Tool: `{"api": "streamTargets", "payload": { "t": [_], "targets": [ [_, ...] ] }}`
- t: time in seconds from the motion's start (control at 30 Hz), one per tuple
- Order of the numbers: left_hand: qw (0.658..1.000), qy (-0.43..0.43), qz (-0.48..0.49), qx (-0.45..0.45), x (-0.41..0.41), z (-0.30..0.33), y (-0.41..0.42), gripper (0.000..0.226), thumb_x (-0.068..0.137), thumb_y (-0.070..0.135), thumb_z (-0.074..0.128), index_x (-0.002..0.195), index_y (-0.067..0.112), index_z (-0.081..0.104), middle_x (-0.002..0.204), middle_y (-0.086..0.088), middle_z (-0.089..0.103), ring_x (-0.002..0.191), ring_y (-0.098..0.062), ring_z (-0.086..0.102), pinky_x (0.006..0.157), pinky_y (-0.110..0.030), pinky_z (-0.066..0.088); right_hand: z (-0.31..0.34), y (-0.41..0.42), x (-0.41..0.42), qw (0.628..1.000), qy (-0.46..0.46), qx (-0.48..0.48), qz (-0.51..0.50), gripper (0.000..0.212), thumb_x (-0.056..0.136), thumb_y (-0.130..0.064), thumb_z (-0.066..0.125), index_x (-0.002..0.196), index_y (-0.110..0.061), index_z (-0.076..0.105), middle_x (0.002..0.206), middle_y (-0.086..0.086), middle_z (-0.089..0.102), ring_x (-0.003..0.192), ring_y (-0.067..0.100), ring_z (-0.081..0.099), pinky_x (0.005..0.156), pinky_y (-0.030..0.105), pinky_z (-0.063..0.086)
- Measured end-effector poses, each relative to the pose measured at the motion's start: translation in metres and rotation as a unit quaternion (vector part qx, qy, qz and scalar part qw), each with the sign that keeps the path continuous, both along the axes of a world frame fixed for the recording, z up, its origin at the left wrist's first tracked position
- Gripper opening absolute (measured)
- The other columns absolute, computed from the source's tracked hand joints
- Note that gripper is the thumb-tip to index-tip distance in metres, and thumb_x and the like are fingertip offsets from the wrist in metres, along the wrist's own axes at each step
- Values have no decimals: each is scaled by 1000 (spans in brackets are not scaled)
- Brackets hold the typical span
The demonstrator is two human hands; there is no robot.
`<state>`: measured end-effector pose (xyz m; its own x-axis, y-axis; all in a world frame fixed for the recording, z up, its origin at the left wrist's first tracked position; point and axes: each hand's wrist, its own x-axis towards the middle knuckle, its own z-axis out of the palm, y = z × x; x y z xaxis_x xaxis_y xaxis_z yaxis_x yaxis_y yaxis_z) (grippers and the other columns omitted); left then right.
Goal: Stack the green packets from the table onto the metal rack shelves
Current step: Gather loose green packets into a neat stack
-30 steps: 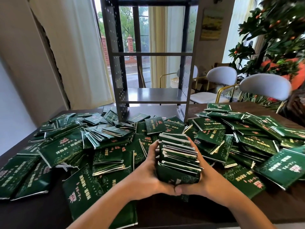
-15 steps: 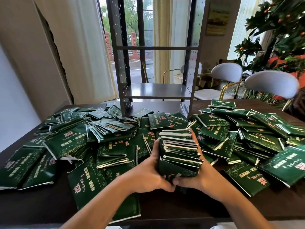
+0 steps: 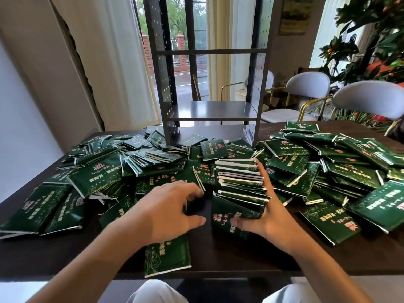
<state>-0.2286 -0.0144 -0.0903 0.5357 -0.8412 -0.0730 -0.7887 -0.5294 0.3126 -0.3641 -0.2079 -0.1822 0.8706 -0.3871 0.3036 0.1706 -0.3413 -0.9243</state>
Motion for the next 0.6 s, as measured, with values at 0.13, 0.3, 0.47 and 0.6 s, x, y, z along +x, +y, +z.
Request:
{"api": "streamTargets", "payload": {
  "t": [0.13,0.3,0.47,0.6],
  "targets": [
    [975,-184,51,115,-19,-9,16,46,96,62,45,131,32,50,125,9,55,118,-17,57,94,-33,47,2,1,-1,1000,3,10,-4,129,62,-21,90,148,-61,3,145,-27,48,130,-9,48,99,5,39],
    [962,-233,52,135,-37,-33,20,50,100,61,36,136,26,42,126,-1,48,114,-22,58,81,-34,46,5,5,-2,1000,0,12,-23,128,69,0,87,150,-52,3,136,-35,40,111,-32,44,85,-7,34],
    [982,-175,-18,65,-31,-51,15,46,105,41,35,150,33,36,157,7,35,143,-17,39,111,-34,39,3,5,-3,1000,6,-1,-25,129,59,-29,91,143,-71,3,149,-24,44,132,-6,47,108,19,38],
    [987,-150,-53,25,-25,-57,12,52,105,43,37,156,35,26,166,12,17,152,-11,19,120,-30,23,3,5,-3,1000,-1,6,-28,129,61,-23,90,148,-63,3,145,-26,49,132,-4,49,106,16,41]
  ]
}}
